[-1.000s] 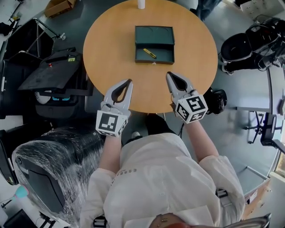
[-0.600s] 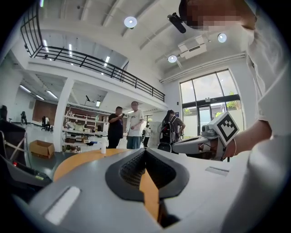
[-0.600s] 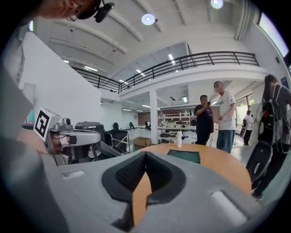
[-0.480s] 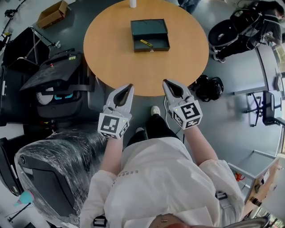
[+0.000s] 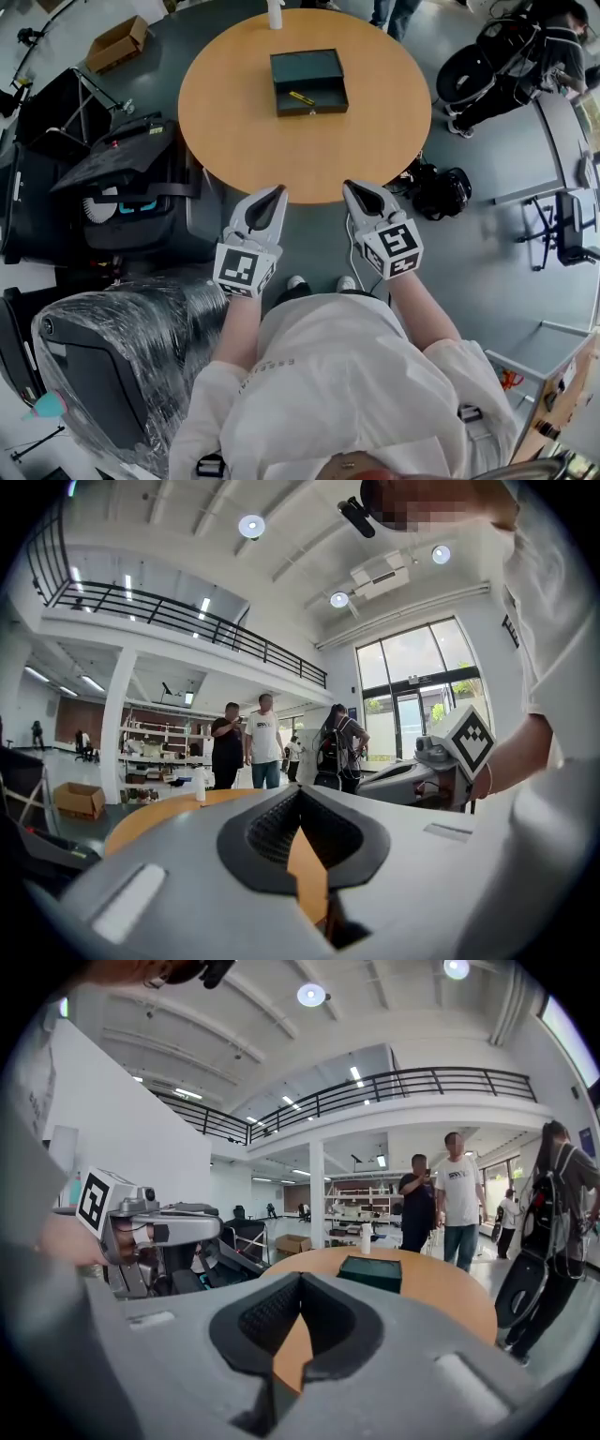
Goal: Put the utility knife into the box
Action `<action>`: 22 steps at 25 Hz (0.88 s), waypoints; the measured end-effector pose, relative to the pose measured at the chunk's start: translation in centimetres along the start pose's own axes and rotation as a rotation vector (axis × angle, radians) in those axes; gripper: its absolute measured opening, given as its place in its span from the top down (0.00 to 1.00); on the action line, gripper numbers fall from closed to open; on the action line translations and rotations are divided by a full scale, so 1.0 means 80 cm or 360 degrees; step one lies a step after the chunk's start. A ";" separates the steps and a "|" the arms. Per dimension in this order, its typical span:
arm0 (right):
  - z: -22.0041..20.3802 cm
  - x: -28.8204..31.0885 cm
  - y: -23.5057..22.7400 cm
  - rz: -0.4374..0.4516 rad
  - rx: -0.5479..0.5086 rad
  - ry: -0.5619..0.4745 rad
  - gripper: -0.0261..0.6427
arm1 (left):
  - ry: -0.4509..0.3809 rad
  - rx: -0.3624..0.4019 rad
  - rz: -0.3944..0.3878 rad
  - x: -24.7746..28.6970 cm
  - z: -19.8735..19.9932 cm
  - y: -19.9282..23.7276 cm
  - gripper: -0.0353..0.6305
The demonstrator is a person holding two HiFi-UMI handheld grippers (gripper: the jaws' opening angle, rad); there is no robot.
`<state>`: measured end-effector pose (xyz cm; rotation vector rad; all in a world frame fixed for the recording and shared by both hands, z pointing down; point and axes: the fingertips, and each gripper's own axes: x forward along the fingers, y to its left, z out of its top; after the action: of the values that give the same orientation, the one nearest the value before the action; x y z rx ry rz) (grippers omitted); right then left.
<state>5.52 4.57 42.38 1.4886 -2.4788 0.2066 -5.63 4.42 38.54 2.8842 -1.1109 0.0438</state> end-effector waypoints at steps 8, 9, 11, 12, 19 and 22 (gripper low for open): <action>0.008 -0.032 -0.017 0.0092 -0.0029 -0.0035 0.97 | -0.0018 -0.0034 0.0020 0.015 0.007 -0.040 0.92; 0.008 -0.034 -0.019 0.0096 -0.0026 -0.0037 0.97 | -0.0019 -0.0031 0.0025 0.016 0.008 -0.044 0.92; 0.008 -0.039 -0.023 0.0100 -0.0023 -0.0044 0.97 | -0.0019 -0.0024 0.0035 0.017 0.010 -0.050 0.92; 0.009 -0.040 -0.024 0.0104 -0.0020 -0.0048 0.97 | -0.0020 -0.0021 0.0042 0.017 0.011 -0.052 0.92; 0.022 -0.052 -0.020 0.0137 -0.0008 -0.0119 0.97 | -0.0030 -0.0030 0.0086 0.015 0.015 -0.056 0.92; 0.022 -0.055 -0.023 0.0130 -0.0009 -0.0121 0.97 | -0.0032 -0.0032 0.0089 0.015 0.015 -0.058 0.92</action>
<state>8.89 7.04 39.44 1.4199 -2.6005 0.1599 -1.61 7.03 37.25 2.8417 -1.1886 0.0055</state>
